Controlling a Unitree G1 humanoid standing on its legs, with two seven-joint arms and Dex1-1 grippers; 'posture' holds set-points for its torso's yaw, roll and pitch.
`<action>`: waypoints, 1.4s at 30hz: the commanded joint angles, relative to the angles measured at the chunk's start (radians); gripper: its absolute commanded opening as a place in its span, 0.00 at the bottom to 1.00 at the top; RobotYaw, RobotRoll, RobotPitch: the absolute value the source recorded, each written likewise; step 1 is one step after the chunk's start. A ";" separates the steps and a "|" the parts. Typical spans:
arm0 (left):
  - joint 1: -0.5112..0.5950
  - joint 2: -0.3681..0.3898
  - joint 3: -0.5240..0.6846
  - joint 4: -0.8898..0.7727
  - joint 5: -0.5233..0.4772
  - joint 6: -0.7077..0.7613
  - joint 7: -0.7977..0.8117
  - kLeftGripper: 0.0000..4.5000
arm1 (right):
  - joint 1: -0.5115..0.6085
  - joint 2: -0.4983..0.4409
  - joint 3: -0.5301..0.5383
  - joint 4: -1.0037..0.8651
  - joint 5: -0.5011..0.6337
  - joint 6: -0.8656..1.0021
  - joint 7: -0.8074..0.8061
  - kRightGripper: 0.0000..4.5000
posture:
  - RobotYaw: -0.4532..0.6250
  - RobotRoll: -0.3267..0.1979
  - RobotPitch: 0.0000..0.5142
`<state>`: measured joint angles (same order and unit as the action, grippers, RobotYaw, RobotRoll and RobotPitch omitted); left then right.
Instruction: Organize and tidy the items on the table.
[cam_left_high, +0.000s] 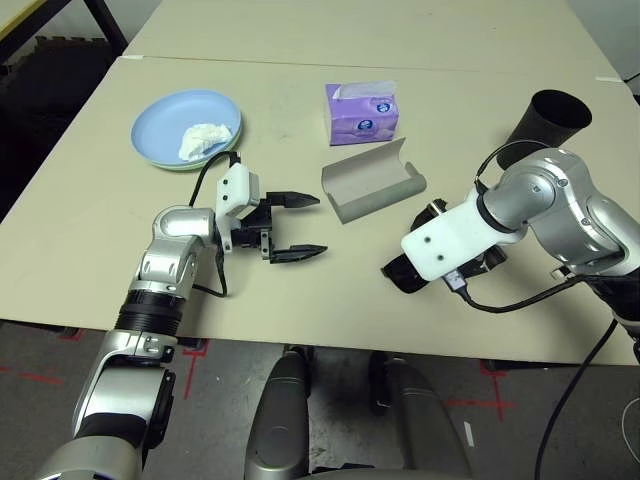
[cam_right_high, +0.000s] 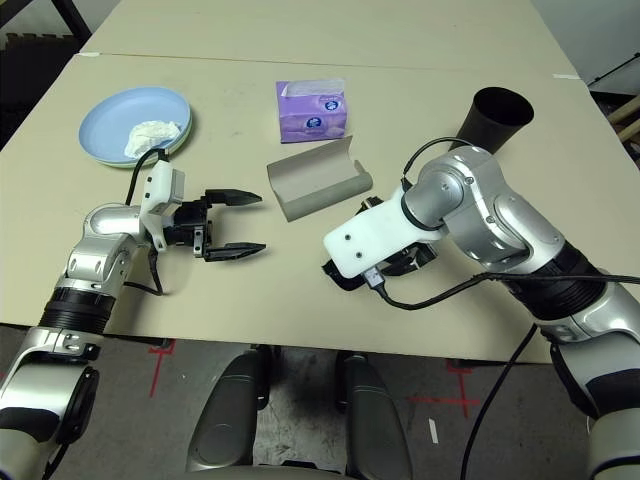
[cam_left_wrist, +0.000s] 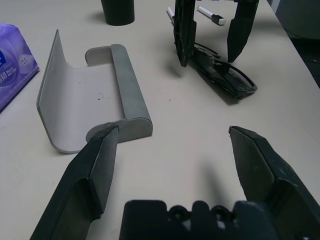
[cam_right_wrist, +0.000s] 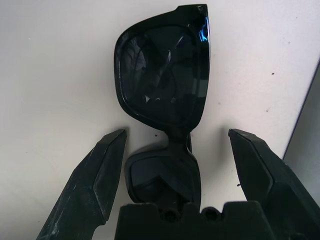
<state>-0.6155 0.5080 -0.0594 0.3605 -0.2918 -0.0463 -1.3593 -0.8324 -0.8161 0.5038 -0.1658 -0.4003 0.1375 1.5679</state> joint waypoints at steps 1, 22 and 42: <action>0.010 0.005 -0.019 -0.015 0.010 -0.012 -0.002 0.99 | 0.016 0.002 0.017 0.003 -0.003 -0.014 -0.001 1.00 | 0.63 0.62 0.47; -0.006 0.007 -0.021 0.028 0.018 -0.036 -0.008 1.00 | -0.052 -0.009 -0.025 0.003 0.057 -0.012 0.045 0.12 | 0.62 0.62 0.44; -0.021 0.011 -0.013 0.060 0.034 -0.051 0.010 1.00 | -0.294 0.111 -0.013 0.382 0.003 -0.143 -0.142 0.12 | 0.62 0.62 0.42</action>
<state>-0.6491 0.5110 -0.0614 0.4277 -0.2715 -0.0983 -1.3523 -1.1152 -0.7088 0.4810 0.1960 -0.3881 0.0113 1.4399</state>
